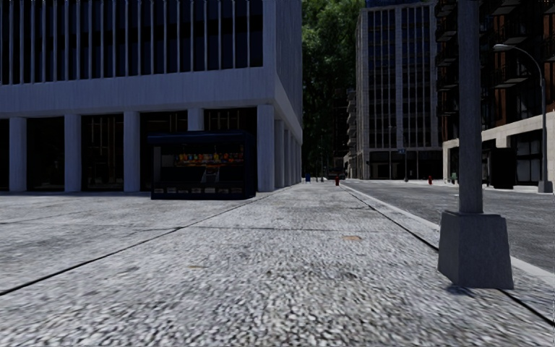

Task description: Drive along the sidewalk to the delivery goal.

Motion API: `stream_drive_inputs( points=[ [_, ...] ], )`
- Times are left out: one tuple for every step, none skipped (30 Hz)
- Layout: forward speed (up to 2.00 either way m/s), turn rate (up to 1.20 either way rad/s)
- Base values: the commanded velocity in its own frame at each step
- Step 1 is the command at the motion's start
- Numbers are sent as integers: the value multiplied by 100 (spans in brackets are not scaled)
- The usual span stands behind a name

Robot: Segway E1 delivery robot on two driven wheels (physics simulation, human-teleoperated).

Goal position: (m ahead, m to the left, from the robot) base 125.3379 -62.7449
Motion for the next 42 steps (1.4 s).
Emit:
stream_drive_inputs(
  points=[
    [198,0],
    [198,0],
    [198,0],
    [198,0],
    [198,0],
    [198,0],
    [198,0],
    [198,0],
    [198,0],
    [198,0],
    [198,0],
    [198,0],
    [198,0],
    [198,0],
    [198,0],
    [198,0],
    [198,0],
    [198,0],
    [198,0],
    [198,0],
    [198,0],
    [198,0],
    [198,0],
    [198,0],
    [198,0],
    [198,0],
    [198,0],
    [198,0],
    [198,0],
    [198,0],
    [198,0],
    [198,0],
    [198,0],
    [198,0],
    [198,-8],
    [198,-8],
    [198,-16],
    [198,-21],
    [198,-22],
    [198,-22],
    [198,-22],
    [198,-23]
  ],
)
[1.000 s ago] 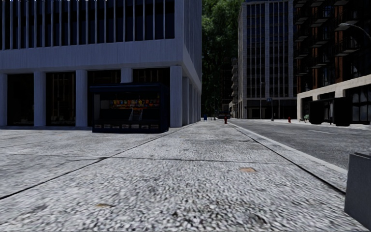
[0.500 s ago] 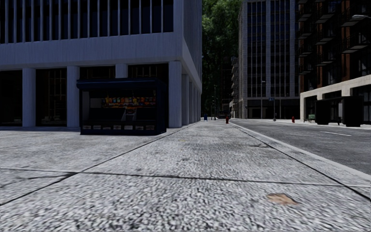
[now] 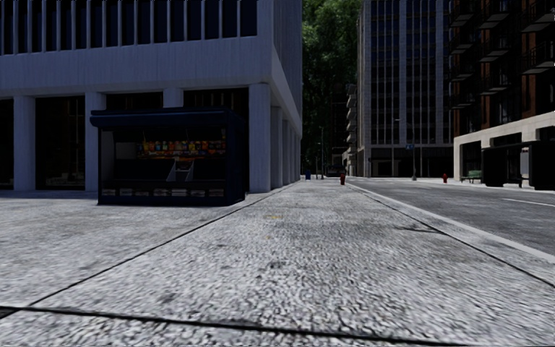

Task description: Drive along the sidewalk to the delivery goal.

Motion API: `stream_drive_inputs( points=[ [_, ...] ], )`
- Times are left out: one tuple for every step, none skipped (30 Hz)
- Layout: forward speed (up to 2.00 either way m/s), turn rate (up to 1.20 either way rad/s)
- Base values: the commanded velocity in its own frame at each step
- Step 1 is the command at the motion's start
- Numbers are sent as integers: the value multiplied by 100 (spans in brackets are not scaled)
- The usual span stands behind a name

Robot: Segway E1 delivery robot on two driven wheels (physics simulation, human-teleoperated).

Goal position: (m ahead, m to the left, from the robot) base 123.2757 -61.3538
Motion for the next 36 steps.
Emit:
stream_drive_inputs(
  points=[
    [198,-23],
    [198,-23],
    [197,-23],
    [197,-23],
    [197,-23],
    [197,-23],
    [197,-23],
    [197,-23],
    [197,-23],
    [197,-23],
    [197,-23],
    [197,-23],
    [197,-23],
    [197,-23],
    [197,-23],
    [197,-23],
    [197,-23],
    [197,-23],
    [197,-23],
    [197,-23],
    [197,-23],
    [197,-23],
    [197,-24],
    [197,-24],
    [197,-25],
    [197,-26],
    [197,-26],
    [197,-27],
    [197,-27],
    [197,-27],
    [197,-27],
    [197,-27],
    [197,-27],
    [197,-28],
    [197,-28],
    [197,-28]
  ],
)
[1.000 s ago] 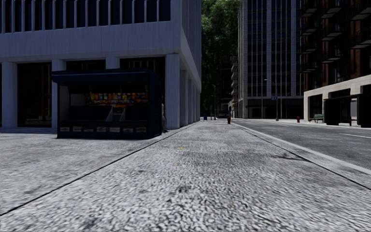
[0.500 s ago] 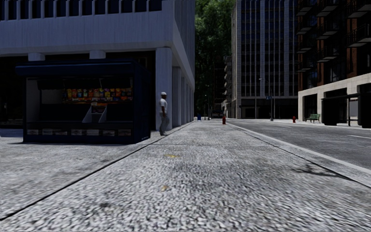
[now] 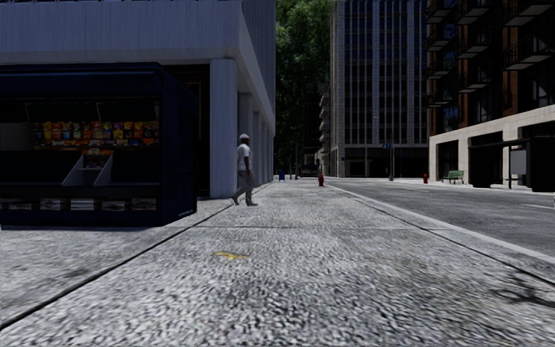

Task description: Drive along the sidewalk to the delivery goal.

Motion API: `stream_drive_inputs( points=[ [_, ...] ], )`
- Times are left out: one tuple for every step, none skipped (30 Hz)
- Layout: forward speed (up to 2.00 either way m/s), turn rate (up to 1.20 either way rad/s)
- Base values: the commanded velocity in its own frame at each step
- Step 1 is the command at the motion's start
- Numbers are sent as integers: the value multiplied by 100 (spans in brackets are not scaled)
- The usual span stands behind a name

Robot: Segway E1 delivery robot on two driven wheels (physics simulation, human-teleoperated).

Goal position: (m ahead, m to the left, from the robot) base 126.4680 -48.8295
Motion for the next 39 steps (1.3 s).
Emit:
stream_drive_inputs(
  points=[
    [197,-28],
    [197,-29],
    [197,-29],
    [197,-29],
    [197,-29],
    [197,-29],
    [197,-29],
    [197,-29],
    [197,-29],
    [197,-27],
    [197,-27],
    [197,-20],
    [197,-1],
    [197,0],
    [197,0],
    [197,0],
    [197,0],
    [197,0],
    [197,0],
    [197,0],
    [197,0],
    [197,0],
    [197,0],
    [197,0],
    [197,0],
    [197,0],
    [197,0],
    [197,0],
    [197,0],
    [197,0],
    [197,0],
    [197,0],
    [197,0],
    [197,0],
    [197,0],
    [197,0],
    [197,0],
    [197,0],
    [197,0]
  ],
)
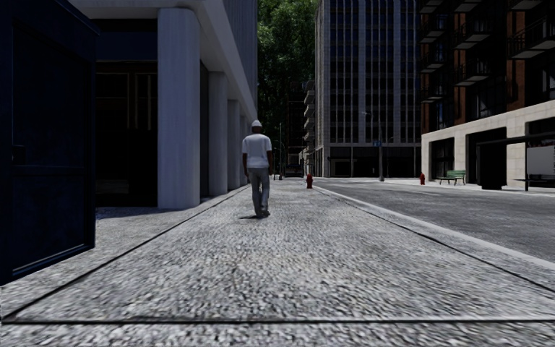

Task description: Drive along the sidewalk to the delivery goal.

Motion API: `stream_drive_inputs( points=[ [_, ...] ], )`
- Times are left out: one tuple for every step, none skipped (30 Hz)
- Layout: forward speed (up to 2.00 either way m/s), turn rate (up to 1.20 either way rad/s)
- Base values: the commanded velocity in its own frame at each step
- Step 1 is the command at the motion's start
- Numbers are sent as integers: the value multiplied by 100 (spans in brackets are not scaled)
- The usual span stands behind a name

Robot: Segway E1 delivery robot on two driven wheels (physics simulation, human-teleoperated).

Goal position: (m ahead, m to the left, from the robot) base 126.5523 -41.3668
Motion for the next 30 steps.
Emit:
stream_drive_inputs(
  points=[
    [197,0],
    [197,0],
    [197,0],
    [197,0],
    [197,0],
    [197,0],
    [197,0],
    [197,0],
    [197,0],
    [197,0],
    [197,0],
    [197,0],
    [197,0],
    [197,0],
    [197,0],
    [197,0],
    [197,0],
    [197,0],
    [197,0],
    [197,0],
    [197,0],
    [197,0],
    [197,0],
    [197,0],
    [197,-17],
    [197,-22],
    [197,-22],
    [196,-24],
    [195,-24],
    [195,-24]
  ],
)
